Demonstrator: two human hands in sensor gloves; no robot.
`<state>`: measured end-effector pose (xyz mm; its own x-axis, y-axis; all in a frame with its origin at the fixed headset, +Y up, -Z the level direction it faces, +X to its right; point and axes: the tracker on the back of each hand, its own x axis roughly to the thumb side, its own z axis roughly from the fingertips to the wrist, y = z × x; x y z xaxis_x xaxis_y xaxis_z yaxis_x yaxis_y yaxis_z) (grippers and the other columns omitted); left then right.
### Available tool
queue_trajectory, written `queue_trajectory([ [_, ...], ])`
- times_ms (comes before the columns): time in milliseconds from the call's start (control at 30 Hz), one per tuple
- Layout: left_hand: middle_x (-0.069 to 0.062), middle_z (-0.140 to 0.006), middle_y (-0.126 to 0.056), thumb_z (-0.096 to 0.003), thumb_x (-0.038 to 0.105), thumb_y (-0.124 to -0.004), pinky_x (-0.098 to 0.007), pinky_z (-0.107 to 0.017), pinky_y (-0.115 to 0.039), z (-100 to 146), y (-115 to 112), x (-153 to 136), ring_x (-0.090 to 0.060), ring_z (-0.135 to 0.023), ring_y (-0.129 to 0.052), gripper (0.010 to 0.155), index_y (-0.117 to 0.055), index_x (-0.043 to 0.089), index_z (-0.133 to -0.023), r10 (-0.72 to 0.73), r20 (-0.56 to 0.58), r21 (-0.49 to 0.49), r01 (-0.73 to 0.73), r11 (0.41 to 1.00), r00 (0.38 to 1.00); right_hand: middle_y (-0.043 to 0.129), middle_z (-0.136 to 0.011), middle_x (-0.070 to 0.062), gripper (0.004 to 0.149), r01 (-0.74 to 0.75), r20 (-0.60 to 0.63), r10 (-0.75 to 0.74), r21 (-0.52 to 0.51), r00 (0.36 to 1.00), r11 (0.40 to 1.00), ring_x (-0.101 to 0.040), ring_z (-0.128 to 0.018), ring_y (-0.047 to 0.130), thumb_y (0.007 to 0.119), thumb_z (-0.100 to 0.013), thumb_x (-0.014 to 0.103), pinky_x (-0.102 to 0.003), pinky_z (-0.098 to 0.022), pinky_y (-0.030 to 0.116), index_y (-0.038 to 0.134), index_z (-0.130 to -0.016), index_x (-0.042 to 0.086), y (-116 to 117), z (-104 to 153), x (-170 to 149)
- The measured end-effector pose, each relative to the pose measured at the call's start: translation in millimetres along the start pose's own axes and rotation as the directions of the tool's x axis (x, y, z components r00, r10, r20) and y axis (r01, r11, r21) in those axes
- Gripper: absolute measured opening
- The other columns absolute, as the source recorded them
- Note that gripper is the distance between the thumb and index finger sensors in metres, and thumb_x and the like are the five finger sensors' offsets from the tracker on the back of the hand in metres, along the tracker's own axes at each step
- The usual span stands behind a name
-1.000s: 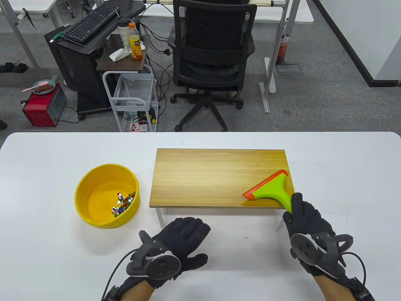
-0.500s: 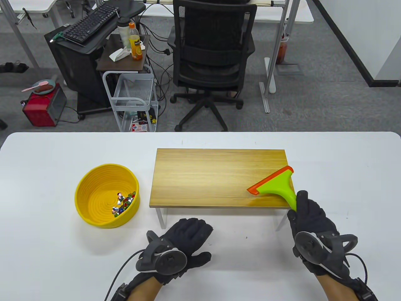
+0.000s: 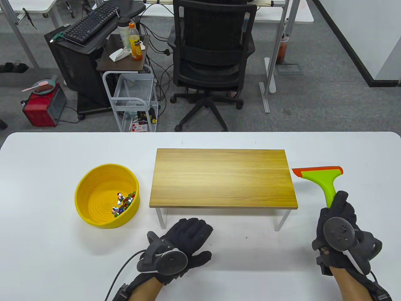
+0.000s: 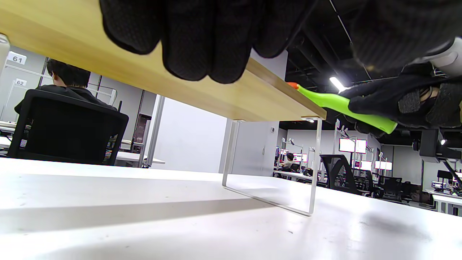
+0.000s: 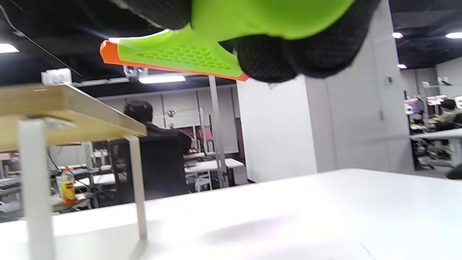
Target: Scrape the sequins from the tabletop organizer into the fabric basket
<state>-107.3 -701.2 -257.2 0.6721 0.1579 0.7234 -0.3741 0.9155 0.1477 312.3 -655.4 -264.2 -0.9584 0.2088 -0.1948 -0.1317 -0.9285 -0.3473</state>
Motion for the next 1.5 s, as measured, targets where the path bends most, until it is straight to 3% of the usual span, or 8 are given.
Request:
queue_trajectory([
  [333, -0.008, -0.101, -0.080, -0.0400, 0.066, -0.078, -0.058, -0.070, -0.069, 0, -1, 2, -0.034, -0.090, -0.084, 0.073, -0.067, 0.023, -0.099, -0.008, 0.004, -0.008, 0.008, 1.000, 1.000, 0.054, -0.099, -0.037, 0.066, -0.029, -0.109, 0.047, 0.157, 0.993, 0.987, -0.047, -0.070, 0.083, 0.060, -0.062, 0.025, -0.049, -0.049, 0.083, 0.027, -0.108, -0.008, 44, -2, -22],
  [933, -0.008, -0.101, -0.080, -0.0403, 0.066, -0.078, -0.058, -0.070, -0.069, 0, -3, 1, -0.035, -0.090, -0.084, 0.073, -0.067, 0.023, -0.098, 0.010, -0.005, -0.011, -0.010, 1.000, 1.000, 0.063, -0.098, -0.036, 0.065, -0.093, -0.108, 0.143, 0.372, 0.984, 0.923, -0.048, -0.070, 0.088, 0.070, -0.060, 0.024, -0.050, -0.049, 0.086, 0.040, -0.109, -0.007, 107, 4, -24],
  [1300, -0.008, -0.101, -0.081, -0.0403, 0.066, -0.078, -0.058, -0.070, -0.069, 0, -4, 0, -0.035, -0.089, -0.085, 0.073, -0.067, 0.023, -0.098, 0.028, -0.017, -0.013, -0.028, 1.000, 0.999, 0.068, -0.100, -0.031, 0.069, -0.121, -0.114, 0.172, 0.355, 0.979, 0.927, -0.050, -0.078, 0.087, 0.075, -0.060, 0.034, -0.053, -0.057, 0.084, 0.045, -0.108, -0.005, 111, 7, -28],
  [1500, -0.009, -0.101, -0.081, -0.0405, 0.066, -0.078, -0.058, -0.070, -0.069, -1, -4, -1, -0.035, -0.090, -0.084, 0.073, -0.067, 0.022, -0.098, 0.031, -0.020, -0.010, -0.031, 0.999, 0.999, 0.057, -0.106, -0.032, 0.074, -0.080, -0.050, 0.087, 0.128, 0.995, 0.988, -0.055, -0.086, 0.076, 0.074, -0.060, 0.039, -0.058, -0.064, 0.074, 0.040, -0.110, -0.001, 70, 9, -16],
])
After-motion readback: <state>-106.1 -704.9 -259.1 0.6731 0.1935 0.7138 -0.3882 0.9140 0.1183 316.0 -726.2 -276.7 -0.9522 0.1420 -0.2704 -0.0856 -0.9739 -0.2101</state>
